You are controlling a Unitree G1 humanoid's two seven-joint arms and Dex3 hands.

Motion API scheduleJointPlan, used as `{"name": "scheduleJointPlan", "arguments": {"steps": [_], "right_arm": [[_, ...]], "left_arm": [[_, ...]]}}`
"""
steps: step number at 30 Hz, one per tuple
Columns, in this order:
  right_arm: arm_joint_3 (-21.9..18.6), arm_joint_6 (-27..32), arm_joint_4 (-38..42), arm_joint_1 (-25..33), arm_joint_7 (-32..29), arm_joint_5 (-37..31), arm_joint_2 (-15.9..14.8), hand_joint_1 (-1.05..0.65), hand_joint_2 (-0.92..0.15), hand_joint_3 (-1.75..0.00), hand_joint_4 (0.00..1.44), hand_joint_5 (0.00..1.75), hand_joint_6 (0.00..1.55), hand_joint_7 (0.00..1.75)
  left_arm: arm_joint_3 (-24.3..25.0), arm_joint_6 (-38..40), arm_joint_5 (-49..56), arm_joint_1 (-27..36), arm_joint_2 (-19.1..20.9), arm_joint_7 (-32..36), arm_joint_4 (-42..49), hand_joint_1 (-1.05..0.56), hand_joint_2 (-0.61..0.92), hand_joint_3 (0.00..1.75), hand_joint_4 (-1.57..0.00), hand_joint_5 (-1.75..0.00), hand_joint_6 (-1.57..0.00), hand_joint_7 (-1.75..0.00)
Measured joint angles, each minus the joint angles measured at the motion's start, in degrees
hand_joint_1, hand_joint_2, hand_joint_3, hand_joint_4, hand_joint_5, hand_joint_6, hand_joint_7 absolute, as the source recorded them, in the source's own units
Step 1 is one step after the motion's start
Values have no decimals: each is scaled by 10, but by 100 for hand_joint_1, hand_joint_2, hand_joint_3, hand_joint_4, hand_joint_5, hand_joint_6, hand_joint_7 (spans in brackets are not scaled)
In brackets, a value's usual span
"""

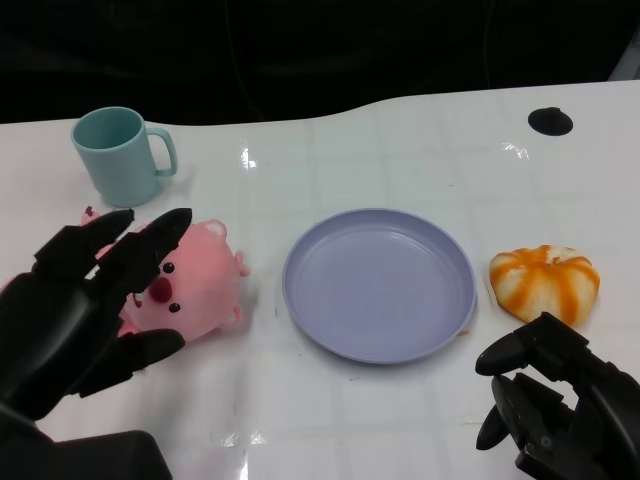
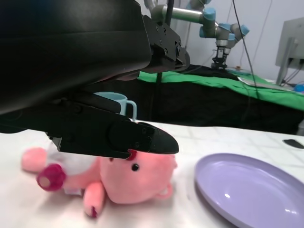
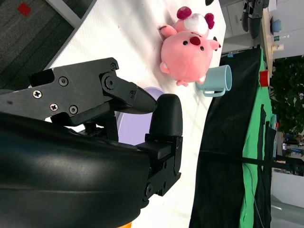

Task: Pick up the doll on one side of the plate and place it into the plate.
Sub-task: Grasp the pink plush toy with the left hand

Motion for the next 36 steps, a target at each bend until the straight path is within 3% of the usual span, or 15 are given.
{"name": "scheduleJointPlan", "arguments": {"steps": [17,36], "right_arm": [[0,7,-2,0,0,2,0,-28,-92,-62,48,175,34,170],[0,18,-5,3,-1,2,0,-29,-92,-61,48,175,34,169]], "left_arm": [[-36,122,102,-35,41,-20,7,-73,89,0,-1,-29,-12,0],[-103,171,102,-138,82,-47,151,-73,88,0,-3,-28,-16,-1]]}}
